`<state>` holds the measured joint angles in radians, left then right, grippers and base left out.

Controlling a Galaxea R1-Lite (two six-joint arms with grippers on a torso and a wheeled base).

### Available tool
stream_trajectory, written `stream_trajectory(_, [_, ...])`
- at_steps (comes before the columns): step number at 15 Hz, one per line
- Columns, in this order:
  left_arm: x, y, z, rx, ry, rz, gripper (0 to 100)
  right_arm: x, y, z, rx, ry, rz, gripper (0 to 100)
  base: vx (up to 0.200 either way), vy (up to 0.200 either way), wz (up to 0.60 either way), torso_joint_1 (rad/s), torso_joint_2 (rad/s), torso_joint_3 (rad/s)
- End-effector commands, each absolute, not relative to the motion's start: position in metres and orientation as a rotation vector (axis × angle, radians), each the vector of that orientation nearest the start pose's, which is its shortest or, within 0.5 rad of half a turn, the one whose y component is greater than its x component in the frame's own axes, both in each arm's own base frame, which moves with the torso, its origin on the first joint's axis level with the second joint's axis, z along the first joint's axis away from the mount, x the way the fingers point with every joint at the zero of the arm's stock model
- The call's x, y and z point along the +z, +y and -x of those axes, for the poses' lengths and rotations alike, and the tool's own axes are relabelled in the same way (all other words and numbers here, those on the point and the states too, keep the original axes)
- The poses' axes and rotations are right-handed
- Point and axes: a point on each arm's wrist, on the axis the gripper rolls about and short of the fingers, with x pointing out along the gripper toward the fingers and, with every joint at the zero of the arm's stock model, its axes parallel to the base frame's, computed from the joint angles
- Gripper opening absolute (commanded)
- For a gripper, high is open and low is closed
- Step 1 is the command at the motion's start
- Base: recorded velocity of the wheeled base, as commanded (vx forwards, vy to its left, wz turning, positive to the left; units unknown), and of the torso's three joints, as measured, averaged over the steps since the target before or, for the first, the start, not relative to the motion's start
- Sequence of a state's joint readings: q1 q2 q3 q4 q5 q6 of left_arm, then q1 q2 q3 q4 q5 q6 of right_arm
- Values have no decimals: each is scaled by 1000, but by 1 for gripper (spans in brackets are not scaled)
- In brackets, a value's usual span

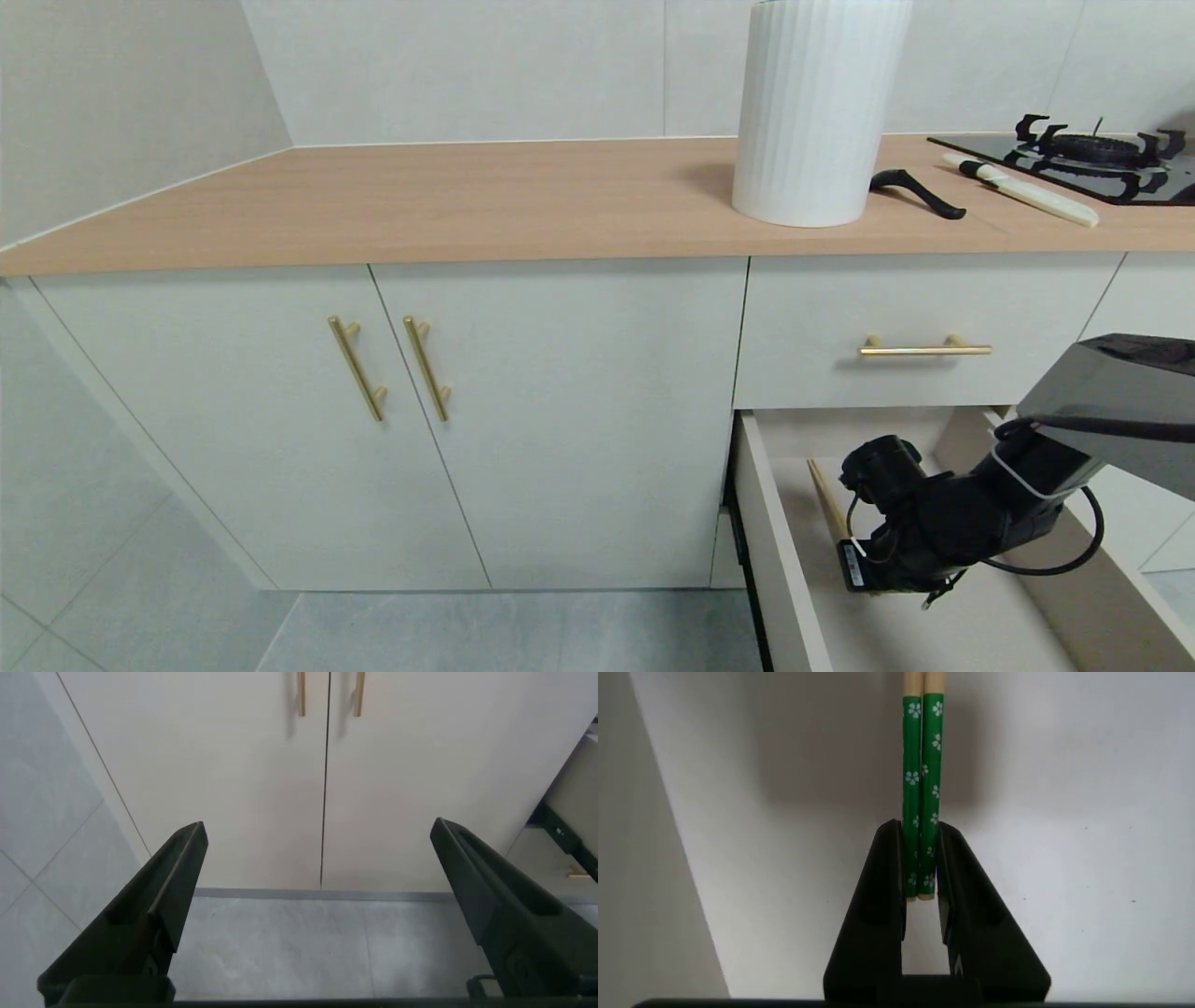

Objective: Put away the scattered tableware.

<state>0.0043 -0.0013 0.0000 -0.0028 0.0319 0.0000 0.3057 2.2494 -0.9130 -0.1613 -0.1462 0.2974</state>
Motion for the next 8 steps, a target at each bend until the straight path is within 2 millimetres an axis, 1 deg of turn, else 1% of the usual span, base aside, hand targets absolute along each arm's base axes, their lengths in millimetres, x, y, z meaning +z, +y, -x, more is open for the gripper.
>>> stream_trajectory(1, [76, 1, 23, 37, -3, 0, 100, -16, 99, -327, -36, 1157, 2, 0, 0, 0, 0, 0, 0, 0])
stream_trajectory(2, [76, 1, 23, 37, -3, 0, 100, -16, 99, -326, -35, 1157, 3, 0, 0, 0, 0, 0, 0, 0])
stream_trajectory(3, [76, 1, 23, 37, -3, 0, 100, -16, 99, -326, -36, 1157, 2, 100, 0, 0, 0, 0, 0, 0])
stream_trajectory(8, [76, 1, 23, 35, -3, 0, 100, -15, 99, -326, -33, 1155, 1, 100, 0, 0, 0, 0, 0, 0])
